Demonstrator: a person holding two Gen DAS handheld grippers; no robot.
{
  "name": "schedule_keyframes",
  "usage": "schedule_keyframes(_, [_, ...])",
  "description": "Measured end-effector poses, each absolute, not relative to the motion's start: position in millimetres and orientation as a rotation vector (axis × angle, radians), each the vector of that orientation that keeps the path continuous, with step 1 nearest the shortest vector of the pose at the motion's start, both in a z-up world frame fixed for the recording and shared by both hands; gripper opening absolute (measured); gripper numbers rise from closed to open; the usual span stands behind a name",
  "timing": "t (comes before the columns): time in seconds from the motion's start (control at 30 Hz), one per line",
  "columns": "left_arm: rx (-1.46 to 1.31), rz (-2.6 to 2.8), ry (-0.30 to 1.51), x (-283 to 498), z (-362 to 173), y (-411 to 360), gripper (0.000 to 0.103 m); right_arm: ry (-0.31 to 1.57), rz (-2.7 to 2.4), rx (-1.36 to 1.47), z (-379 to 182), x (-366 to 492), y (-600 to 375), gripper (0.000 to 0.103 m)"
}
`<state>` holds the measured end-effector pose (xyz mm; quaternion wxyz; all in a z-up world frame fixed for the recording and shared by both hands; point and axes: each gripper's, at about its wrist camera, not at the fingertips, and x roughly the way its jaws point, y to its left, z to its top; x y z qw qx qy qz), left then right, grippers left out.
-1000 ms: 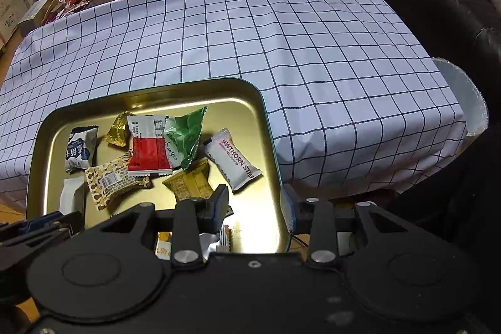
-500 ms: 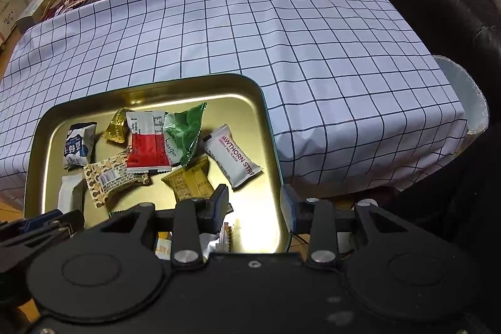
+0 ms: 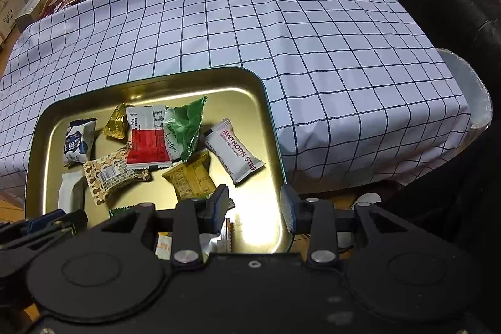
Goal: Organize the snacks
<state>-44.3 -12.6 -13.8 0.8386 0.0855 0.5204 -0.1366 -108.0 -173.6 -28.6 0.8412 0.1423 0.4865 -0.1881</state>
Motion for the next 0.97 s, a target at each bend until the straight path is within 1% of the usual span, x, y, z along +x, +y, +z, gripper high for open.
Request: schedule_keyframes(0.97, [0.176,-0.288,1.097,-44.3,-13.0,-12.1,0.031,1.032,-0.397,0.302,-29.9,-106.9,-173.3,0.038])
